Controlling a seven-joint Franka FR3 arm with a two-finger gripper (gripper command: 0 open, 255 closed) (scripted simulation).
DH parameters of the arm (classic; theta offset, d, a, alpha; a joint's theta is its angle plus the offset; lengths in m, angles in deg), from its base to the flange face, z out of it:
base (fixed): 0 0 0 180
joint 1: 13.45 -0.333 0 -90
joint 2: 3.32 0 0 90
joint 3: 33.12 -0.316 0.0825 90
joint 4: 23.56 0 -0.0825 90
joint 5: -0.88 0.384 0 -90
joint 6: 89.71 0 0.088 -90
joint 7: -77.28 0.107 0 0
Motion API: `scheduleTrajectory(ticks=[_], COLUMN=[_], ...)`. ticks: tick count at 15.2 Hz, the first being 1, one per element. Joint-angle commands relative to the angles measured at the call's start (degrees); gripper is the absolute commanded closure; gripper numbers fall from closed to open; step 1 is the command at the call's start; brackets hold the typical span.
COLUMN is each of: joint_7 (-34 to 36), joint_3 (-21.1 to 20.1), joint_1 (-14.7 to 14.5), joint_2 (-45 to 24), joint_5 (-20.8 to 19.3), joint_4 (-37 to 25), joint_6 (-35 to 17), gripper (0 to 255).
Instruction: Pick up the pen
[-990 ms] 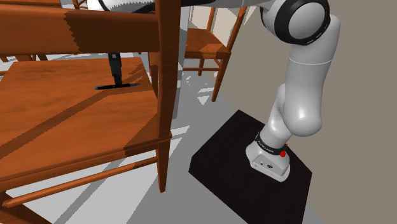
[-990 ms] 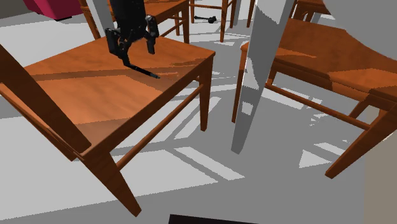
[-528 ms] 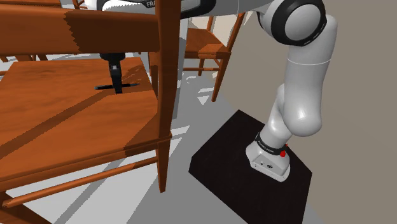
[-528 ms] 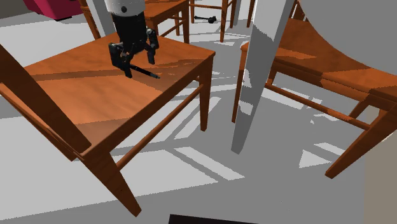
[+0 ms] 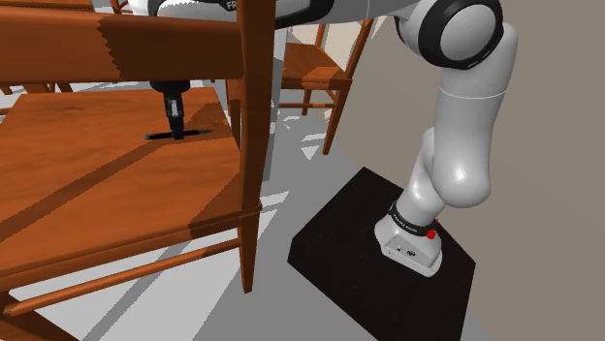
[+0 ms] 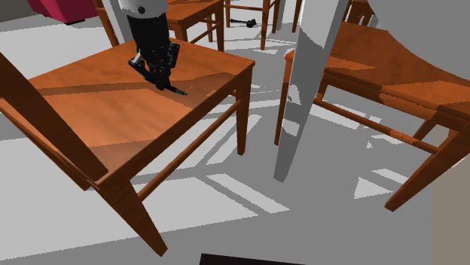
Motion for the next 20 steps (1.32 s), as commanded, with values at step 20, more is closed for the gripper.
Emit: scheduleTrajectory(ticks=[20], joint_7=[-0.14], joint_3=[0.34], joint_1=[0.26], joint_2=[-0.71], joint_5=[-0.23], joint_4=[-11.80], joint_6=[12.08], gripper=[255])
